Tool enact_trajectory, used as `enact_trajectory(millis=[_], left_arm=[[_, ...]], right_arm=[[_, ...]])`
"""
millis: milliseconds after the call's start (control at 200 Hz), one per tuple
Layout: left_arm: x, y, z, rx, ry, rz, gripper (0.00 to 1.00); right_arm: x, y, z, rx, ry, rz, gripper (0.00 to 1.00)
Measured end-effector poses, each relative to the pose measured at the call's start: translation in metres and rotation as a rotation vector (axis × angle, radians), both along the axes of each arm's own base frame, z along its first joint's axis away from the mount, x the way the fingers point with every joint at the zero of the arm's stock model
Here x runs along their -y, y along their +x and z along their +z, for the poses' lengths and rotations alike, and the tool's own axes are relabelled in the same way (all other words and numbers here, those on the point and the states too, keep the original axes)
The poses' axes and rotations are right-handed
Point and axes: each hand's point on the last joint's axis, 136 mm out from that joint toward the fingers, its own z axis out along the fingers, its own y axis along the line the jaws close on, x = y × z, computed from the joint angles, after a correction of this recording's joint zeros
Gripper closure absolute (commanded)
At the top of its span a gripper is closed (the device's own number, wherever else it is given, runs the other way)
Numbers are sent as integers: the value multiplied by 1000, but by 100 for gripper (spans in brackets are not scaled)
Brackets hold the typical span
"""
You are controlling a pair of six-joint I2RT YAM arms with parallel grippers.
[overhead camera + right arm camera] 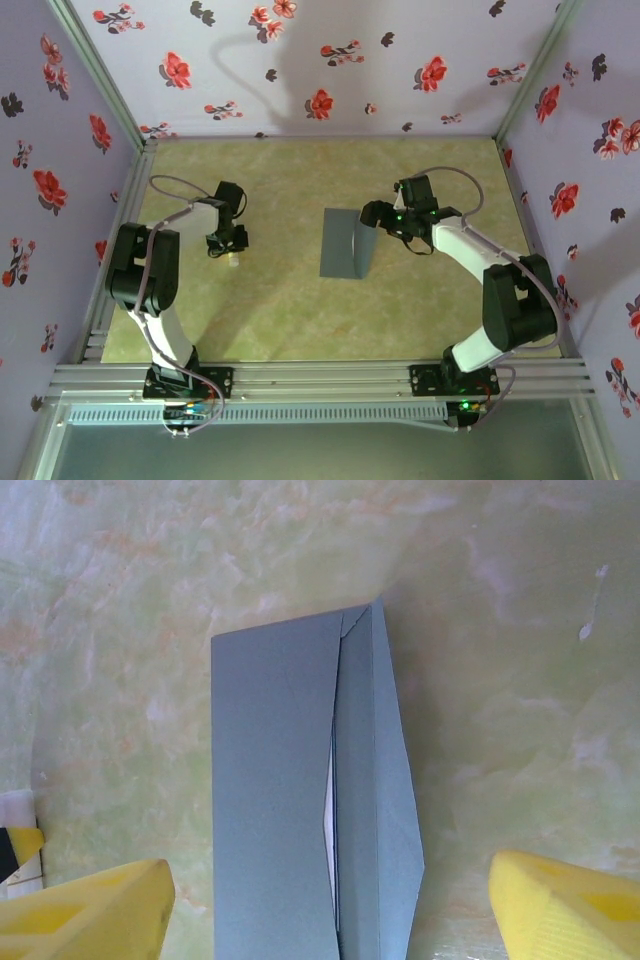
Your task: Place the letter into the envelope and seal it
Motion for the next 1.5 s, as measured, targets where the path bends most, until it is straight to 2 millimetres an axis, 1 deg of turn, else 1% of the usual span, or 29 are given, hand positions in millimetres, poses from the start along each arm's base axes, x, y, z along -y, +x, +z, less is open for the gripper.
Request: enact_trajectory(millis=[135, 195, 270, 365, 445, 495, 560, 615, 710, 810, 930, 995, 1080, 1335, 1500], left_arm=[[7, -3, 5, 0, -21, -35, 100], [14, -3, 16, 20, -51, -65, 100], [26, -2, 38, 71, -115, -120, 100], [49, -2, 72, 144, -240, -215, 100], [74, -3, 100, 188, -365, -315, 100], [89, -5, 115, 205, -439, -379, 100], [108, -10, 129, 216, -522, -460, 100], [123, -18, 137, 214, -586, -532, 98], [144, -35, 145, 198, -668, -628, 94], [160, -49, 151, 181, -725, -700, 91], [174, -60, 160, 177, -770, -766, 93], [179, -63, 164, 181, -785, -788, 94], [182, -64, 168, 184, -801, -801, 96], [185, -65, 173, 193, -821, -814, 96], [186, -65, 174, 195, -826, -816, 96]], right_arm=[[-2, -1, 1, -2, 11, 8, 18], [-2, -1, 3, 0, 15, 11, 17], [-4, 2, 10, 12, 24, 14, 16], [-8, 6, 23, 35, 49, 27, 15], [-15, 9, 37, 56, 86, 51, 16], [-20, 10, 46, 65, 113, 72, 19], [-29, 9, 58, 74, 159, 113, 28], [-37, 8, 68, 82, 197, 150, 30], [-52, 6, 85, 94, 257, 216, 30], [-72, 1, 103, 115, 297, 297, 29], [-94, -11, 119, 130, 333, 375, 29], [-104, -17, 124, 131, 347, 409, 29], [-114, -24, 123, 119, 357, 442, 29], [-140, -38, 106, 53, 372, 494, 29], [-154, -45, 110, 52, 410, 519, 30]])
